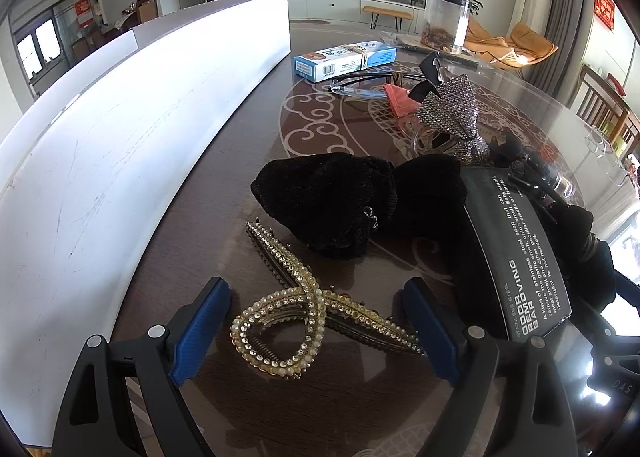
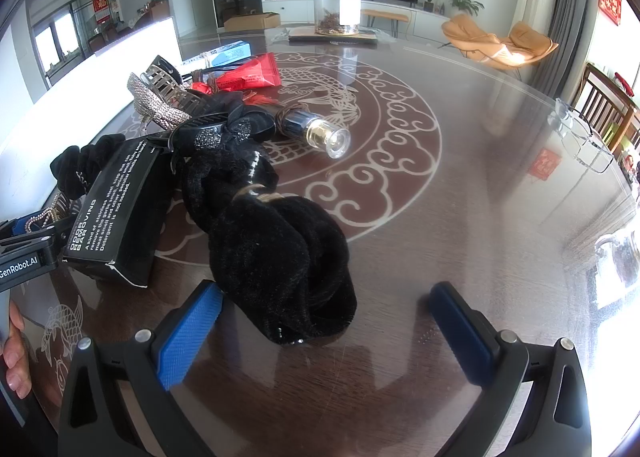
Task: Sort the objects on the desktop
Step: 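Close the left gripper on the gold rhinestone hair clip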
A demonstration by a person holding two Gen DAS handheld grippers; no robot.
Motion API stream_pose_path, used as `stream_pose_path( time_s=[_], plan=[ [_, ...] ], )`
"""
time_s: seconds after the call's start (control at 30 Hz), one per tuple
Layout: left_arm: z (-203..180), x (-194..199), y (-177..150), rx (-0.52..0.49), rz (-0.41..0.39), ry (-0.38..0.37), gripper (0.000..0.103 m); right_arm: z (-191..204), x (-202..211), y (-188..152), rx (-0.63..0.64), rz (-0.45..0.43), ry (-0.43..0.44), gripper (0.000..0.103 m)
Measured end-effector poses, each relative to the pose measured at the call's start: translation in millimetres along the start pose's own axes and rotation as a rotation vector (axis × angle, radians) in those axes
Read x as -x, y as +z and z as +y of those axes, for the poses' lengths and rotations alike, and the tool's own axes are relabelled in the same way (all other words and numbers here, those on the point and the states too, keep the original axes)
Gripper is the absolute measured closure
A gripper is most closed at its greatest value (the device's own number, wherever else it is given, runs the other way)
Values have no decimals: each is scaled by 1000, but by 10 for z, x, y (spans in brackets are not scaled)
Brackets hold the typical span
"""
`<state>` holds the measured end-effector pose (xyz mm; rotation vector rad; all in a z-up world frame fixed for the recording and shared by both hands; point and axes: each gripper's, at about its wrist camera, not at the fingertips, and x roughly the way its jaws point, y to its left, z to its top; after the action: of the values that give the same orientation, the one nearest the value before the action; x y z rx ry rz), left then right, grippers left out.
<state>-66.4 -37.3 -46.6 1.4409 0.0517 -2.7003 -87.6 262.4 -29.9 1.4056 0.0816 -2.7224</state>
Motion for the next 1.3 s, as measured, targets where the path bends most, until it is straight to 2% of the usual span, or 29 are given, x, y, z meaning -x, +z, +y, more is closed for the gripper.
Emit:
stream_pose_path(
  time_s=[0.2,0.3,0.33,0.47,0.57,0.67,0.7,0.87,0.97,1.07,1.1,1.17,1.23,1.27,1.3],
  plan=[
    [-2,-3,0,-1,0,0,13,-3,1,-1,0,0,0,0],
    [21,-16,5,7,2,6,8,-3,1,-2,0,0,0,0],
    [33,-35,8,9,13,0,0,-3,0,-2,0,0,0,0],
    [54,-57,32,-13,68,-20,0,-4,-2,-2,0,0,0,0],
    [112,-20,36,-47,168,-75,0,-4,0,-2,1,0,0,0],
    [279,32,41,15,185,-163,0,-4,3,-4,1,0,0,0],
    [314,25,58,26,185,-169,0,-3,3,-6,1,0,0,0],
    [230,-109,201,10,177,-88,0,-2,6,-7,1,0,1,0],
    [141,-214,281,-25,164,-14,0,0,7,-9,1,-1,1,0],
    [157,-232,295,-28,144,-23,0,1,5,-11,0,-1,2,0],
    [155,-215,280,-39,137,-26,0,1,9,-11,1,-1,1,0],
    [137,-143,220,-75,134,-51,9,0,8,-11,1,-1,1,0],
    [58,-64,138,-164,140,-123,10,-1,9,-13,1,-1,2,0],
    [13,-27,96,-224,139,-138,10,-1,8,-10,1,-1,1,0],
    [-22,1,79,-263,140,-116,10,-1,8,-14,1,-1,2,0]
  ],
)
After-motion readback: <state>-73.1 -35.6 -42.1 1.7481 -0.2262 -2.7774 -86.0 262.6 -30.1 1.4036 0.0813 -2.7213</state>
